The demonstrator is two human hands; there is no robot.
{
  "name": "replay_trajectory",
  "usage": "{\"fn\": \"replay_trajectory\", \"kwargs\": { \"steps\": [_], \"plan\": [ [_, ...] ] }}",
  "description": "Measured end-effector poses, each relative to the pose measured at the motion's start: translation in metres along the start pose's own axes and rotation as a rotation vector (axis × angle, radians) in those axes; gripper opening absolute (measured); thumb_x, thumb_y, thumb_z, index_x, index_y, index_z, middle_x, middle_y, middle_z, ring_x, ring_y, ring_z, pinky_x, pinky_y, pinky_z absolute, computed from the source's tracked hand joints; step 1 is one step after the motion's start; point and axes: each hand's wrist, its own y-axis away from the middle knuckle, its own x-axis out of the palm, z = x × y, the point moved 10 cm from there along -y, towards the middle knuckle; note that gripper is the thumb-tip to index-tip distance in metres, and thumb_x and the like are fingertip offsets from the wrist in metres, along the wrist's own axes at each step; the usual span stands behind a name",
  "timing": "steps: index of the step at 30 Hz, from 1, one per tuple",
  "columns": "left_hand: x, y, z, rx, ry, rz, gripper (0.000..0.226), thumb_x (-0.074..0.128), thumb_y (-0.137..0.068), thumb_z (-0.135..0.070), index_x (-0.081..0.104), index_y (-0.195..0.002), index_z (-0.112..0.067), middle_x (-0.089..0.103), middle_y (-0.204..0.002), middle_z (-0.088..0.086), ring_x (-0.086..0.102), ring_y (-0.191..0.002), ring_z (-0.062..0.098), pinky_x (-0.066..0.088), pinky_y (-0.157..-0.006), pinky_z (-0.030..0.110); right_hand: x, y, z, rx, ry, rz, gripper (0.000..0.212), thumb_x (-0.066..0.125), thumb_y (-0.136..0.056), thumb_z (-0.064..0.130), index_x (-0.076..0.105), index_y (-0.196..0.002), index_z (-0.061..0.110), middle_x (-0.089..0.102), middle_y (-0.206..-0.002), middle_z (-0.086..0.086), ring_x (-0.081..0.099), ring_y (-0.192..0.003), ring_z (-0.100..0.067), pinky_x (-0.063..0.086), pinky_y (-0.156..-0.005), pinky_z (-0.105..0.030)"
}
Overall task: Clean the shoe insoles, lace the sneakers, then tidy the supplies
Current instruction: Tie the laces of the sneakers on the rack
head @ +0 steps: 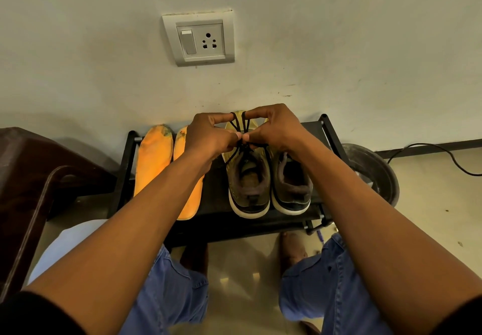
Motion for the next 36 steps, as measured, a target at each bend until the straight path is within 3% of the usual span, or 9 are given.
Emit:
{"fn": "replay_trajectory", "kwargs": {
  "steps": [3, 7, 11, 15, 23, 26, 31, 36],
  "plan": [
    [-0.001, -0.001, -0.002, 0.018, -0.024, -0.004, 0.059, 0.091, -0.070, -0.012, 0.072, -0.125, -0.020, 0.075, -0.111, 0.013, 0.076, -0.086, 0.025, 0.065, -0.076, 0.043, 0.000, 0.000, 0.004, -0.032, 0.034, -0.025, 0.062, 0.089, -0.074, 0.025, 0.066, -0.131, 0.022, 0.074, -0.108, -0.005, 0.076, -0.069, -0.011, 0.062, -0.078, -0.031],
    [0.001, 0.000, -0.001, -0.002, -0.021, 0.030, 0.065, 0.088, -0.071, -0.002, 0.068, -0.131, -0.016, 0.078, -0.093, 0.009, 0.076, -0.086, 0.022, 0.064, -0.080, 0.043, 0.001, -0.002, 0.002, -0.026, 0.044, 0.025, 0.067, 0.087, -0.074, 0.006, 0.064, -0.133, 0.025, 0.072, -0.120, -0.012, 0.076, -0.078, -0.016, 0.063, -0.079, -0.034],
    [-0.001, -0.001, 0.000, -0.003, -0.001, 0.008, 0.065, 0.090, -0.070, -0.007, 0.068, -0.131, -0.018, 0.076, -0.105, 0.015, 0.076, -0.085, 0.025, 0.064, -0.077, 0.042, 0.000, 0.001, 0.005, -0.047, 0.014, 0.017, 0.066, 0.087, -0.075, 0.009, 0.063, -0.134, 0.025, 0.072, -0.119, -0.012, 0.077, -0.074, -0.014, 0.062, -0.077, -0.029],
    [0.000, 0.002, -0.004, 0.002, -0.026, 0.032, 0.067, 0.086, -0.071, 0.002, 0.066, -0.133, -0.015, 0.078, -0.085, 0.010, 0.076, -0.082, 0.024, 0.064, -0.079, 0.042, 0.000, 0.001, 0.008, -0.063, 0.020, 0.000, 0.065, 0.088, -0.076, 0.014, 0.063, -0.135, 0.025, 0.071, -0.122, -0.010, 0.076, -0.071, -0.013, 0.063, -0.076, -0.029],
    [0.000, 0.001, -0.012, 0.053, -0.092, 0.044, 0.064, 0.084, -0.072, 0.000, 0.067, -0.131, -0.018, 0.078, -0.079, 0.003, 0.077, -0.078, 0.019, 0.063, -0.083, 0.041, 0.002, 0.004, 0.012, -0.087, 0.044, 0.034, 0.069, 0.086, -0.076, 0.010, 0.060, -0.138, 0.024, 0.070, -0.125, -0.012, 0.077, -0.075, -0.016, 0.062, -0.083, -0.037],
    [0.000, 0.000, -0.014, 0.069, -0.129, 0.051, 0.062, 0.086, -0.071, -0.002, 0.070, -0.128, -0.020, 0.078, -0.077, 0.000, 0.077, -0.075, 0.016, 0.062, -0.086, 0.041, 0.002, 0.005, 0.015, -0.100, 0.050, 0.037, 0.068, 0.085, -0.078, 0.010, 0.059, -0.139, 0.023, 0.073, -0.118, -0.010, 0.077, -0.076, -0.015, 0.062, -0.084, -0.034],
    [0.000, -0.002, -0.015, 0.087, -0.171, 0.048, 0.058, 0.089, -0.069, -0.007, 0.073, -0.123, -0.020, 0.079, -0.080, -0.003, 0.076, -0.076, 0.012, 0.061, -0.089, 0.041, 0.002, 0.006, 0.014, -0.103, 0.053, 0.052, 0.068, 0.085, -0.078, 0.011, 0.059, -0.139, 0.023, 0.076, -0.091, -0.001, 0.077, -0.077, -0.015, 0.060, -0.089, -0.038],
    [0.000, -0.002, -0.017, 0.103, -0.195, 0.041, 0.058, 0.088, -0.069, -0.006, 0.073, -0.123, -0.022, 0.078, -0.079, -0.006, 0.076, -0.081, 0.011, 0.059, -0.094, 0.042, 0.002, 0.002, 0.010, -0.080, 0.013, 0.033, 0.064, 0.085, -0.078, 0.008, 0.061, -0.135, 0.024, 0.077, -0.098, -0.009, 0.077, -0.075, -0.019, 0.061, -0.086, -0.042]
  ]
}}
